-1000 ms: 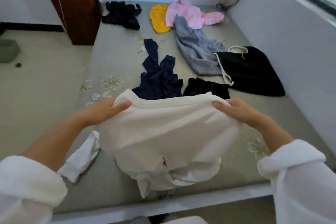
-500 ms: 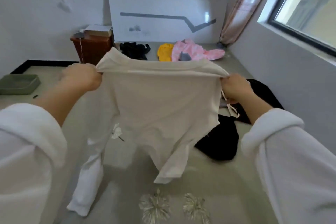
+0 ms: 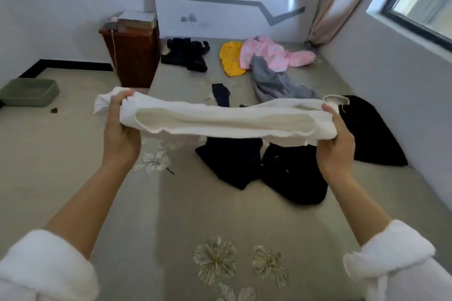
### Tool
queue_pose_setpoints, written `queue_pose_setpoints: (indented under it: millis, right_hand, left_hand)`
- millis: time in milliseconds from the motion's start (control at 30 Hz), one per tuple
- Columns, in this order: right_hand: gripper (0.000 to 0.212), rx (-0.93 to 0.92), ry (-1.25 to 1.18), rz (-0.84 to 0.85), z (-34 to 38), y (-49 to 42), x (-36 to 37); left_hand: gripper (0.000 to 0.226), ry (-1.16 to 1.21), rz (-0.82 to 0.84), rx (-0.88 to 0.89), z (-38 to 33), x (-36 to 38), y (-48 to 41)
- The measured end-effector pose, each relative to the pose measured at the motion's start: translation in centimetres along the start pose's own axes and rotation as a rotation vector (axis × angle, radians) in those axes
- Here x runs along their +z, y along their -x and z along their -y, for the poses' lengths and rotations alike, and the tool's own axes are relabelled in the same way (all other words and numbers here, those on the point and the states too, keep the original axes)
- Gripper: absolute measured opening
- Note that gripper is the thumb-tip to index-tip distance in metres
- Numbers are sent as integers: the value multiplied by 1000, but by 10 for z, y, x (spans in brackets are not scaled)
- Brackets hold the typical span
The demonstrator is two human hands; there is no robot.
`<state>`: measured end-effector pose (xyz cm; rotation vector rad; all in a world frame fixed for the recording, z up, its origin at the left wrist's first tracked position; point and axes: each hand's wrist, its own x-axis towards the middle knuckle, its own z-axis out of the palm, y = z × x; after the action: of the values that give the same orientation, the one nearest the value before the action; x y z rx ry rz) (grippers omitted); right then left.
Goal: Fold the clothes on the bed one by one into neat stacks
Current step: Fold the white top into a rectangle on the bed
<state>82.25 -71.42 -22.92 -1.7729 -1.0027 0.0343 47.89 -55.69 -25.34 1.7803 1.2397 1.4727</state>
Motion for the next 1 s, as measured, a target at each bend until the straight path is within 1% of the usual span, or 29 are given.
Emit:
queue_pose_setpoints:
  millis: [33,67,133,233,300,367,433,567,633,667,733,800,833,900,967,1000]
  right_hand:
    - [51,7,20,31,-19,19,1]
    - [48,14,59,75,-38,42,3]
    - [47,89,122,189,-71,76,7]
    - [47,230,252,472,-113,127,17]
    - [47,316,362,642,-135,160,24]
    - [46,432,451,768,-152,185,30]
    - [46,511,518,845,-163,203,36]
    - [45,504,630,929,-176,220,38]
    - [41,484,780,1038,-184,231,35]
    - [38,464,870,1105,-187,239,35]
    - [39,465,960,1211,-193,258,37]
    - [38,597,883,1212,-198,277,44]
    - [37,663,814,1175,-199,286,49]
    - [38,724,721,1124,-201,304,62]
    - [41,734,679,1117,-204,320,76]
    - [41,716,661,1133,-204,327,83]
  left_hand:
    - [46,-23,54,-43,9,-2,10]
    - [43,-35,141,-72,23,-6,30]
    - [37,-127,292,-151,57,-16,88]
    - [42,-332,469,-365,104,-33,141]
    - [42,-521,667,-448,125,-41,172]
    - [43,-641,863,-546,140,-47,200]
    - [46,-670,970,-613,151,-50,215]
    - [46,-738,1138,-657,173,-54,235]
    - [48,-789,1225,-712,185,-57,250]
    - [50,-795,1266,-772,190,-58,258]
    - [52,-761,1334,-895,199,-58,276]
    - [49,-706,1362,-939,205,-52,293]
    - [44,-691,1342,-936,208,-47,300]
    - [32,-696,1231,-943,213,-32,314]
    - [23,-737,1130,-946,212,-14,325]
    - [23,-741,1089,-929,211,-6,331]
